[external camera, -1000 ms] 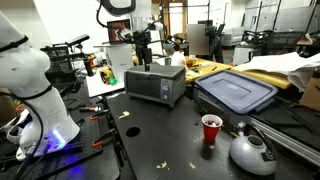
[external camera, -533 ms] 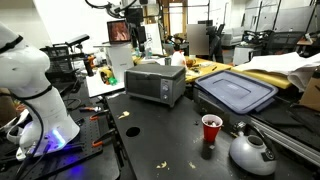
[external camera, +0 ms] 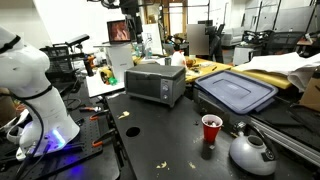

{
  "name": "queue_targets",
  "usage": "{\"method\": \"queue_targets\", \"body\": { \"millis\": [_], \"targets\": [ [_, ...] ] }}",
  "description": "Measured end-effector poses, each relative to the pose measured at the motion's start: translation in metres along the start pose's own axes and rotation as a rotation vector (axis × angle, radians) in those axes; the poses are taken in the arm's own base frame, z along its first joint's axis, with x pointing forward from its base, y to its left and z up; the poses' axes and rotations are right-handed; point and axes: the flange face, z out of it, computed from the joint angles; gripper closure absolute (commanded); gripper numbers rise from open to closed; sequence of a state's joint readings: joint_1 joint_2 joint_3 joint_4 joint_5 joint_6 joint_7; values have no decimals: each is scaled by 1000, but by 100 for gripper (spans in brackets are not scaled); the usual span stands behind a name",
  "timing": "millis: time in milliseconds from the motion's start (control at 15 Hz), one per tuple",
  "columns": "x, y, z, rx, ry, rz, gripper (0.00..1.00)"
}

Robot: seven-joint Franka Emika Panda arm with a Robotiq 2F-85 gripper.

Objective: Close the mini oven

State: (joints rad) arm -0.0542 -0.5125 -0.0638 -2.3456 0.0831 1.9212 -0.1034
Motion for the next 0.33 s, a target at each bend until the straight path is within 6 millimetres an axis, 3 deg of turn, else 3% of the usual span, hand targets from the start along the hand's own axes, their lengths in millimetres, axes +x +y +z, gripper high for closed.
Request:
{"method": "queue_targets", "body": {
  "millis": [333],
  "targets": [
    [0,-2,0,-1,0,8,0]
  ]
}}
